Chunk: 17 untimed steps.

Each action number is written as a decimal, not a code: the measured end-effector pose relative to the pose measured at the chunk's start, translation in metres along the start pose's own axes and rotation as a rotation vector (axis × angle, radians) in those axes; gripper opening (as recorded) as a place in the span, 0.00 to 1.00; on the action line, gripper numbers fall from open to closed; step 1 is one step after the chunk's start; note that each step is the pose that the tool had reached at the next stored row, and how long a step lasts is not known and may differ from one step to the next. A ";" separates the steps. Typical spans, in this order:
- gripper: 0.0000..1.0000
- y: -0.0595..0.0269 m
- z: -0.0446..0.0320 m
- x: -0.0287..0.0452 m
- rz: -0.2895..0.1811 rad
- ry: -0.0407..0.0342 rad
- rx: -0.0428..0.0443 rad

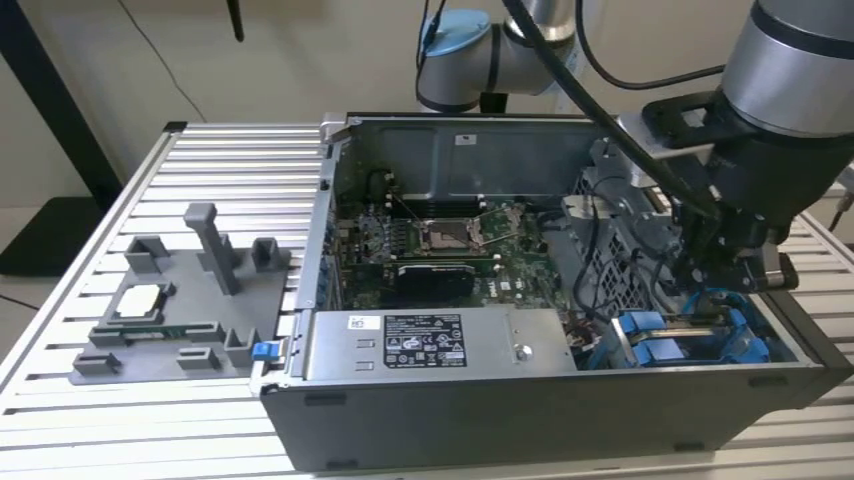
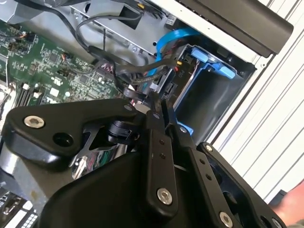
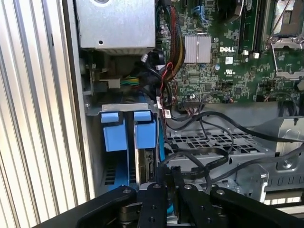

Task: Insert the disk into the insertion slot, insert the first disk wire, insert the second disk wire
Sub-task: 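Insert the second disk wire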

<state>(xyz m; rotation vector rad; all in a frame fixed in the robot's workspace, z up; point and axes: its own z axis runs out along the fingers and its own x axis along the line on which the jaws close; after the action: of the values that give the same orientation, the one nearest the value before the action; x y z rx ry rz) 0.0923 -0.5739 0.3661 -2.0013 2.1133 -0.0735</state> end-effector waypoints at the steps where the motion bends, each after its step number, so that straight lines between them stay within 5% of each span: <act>1: 0.00 0.0001 0.0007 0.0014 -0.001 -0.0001 0.0033; 6: 0.00 0.0011 0.0050 0.0078 -0.003 -0.0007 0.0204; 13: 0.00 0.0036 0.0106 0.0099 -0.008 0.0012 0.0627; 17: 0.00 0.0038 0.0116 0.0101 -0.009 0.0024 0.0640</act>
<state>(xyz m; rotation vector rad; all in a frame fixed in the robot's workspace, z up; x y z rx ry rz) 0.0905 -0.5822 0.3528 -1.9751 2.0768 -0.1432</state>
